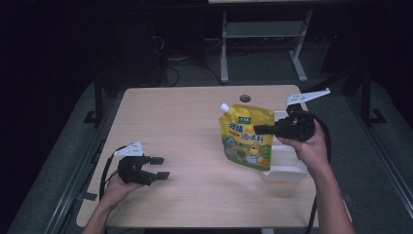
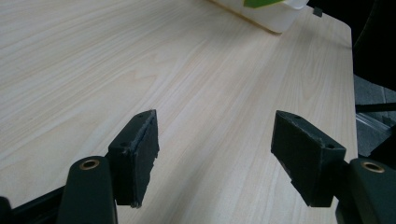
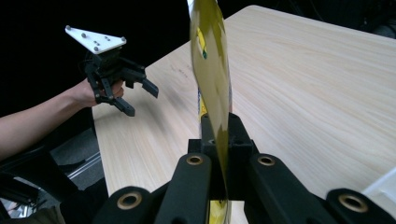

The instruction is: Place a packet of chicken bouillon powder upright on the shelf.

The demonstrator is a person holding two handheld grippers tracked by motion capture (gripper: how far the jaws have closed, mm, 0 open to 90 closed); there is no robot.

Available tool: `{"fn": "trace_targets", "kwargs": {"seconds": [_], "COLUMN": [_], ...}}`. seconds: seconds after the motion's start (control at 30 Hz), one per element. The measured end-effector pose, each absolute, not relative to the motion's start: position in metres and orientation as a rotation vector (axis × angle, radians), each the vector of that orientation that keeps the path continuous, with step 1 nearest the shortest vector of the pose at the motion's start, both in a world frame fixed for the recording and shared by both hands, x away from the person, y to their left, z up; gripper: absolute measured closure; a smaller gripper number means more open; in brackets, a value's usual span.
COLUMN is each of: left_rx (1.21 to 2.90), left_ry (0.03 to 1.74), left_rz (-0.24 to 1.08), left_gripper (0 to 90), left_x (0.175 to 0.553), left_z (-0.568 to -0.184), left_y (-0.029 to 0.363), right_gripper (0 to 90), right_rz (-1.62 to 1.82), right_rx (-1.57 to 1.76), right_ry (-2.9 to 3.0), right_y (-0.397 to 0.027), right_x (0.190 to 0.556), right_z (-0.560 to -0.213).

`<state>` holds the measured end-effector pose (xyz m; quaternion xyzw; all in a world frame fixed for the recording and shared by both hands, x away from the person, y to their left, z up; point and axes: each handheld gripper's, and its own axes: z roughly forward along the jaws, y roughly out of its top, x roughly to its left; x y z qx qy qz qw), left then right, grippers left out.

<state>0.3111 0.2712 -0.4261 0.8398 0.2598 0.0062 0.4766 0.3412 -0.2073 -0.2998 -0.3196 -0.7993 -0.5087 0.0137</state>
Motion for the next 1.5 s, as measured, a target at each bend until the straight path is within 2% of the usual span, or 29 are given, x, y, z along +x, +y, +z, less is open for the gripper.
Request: {"fn": "trace_targets", "kwargs": {"seconds": [1.23, 1.5], "left_rx": [2.061, 2.066], "left_ry": [0.637, 0.634], "left_rz": [0.004, 0.0], "left_gripper": [31.4, 31.3], "left_x": [0.31, 0.31], "left_z": [-0.427, -0.427], "left_y": [0.269, 0.268], "right_gripper": [89.1, 88.9], "right_rz": [-1.684, -1.651], "right_rx": [-1.299, -1.32], "right_ry": [-2.458, -2.489], "right_y": [-0.298, -0.305], "right_x": [0.325, 0.32], "right_z": [-0.302, -0.307]}}
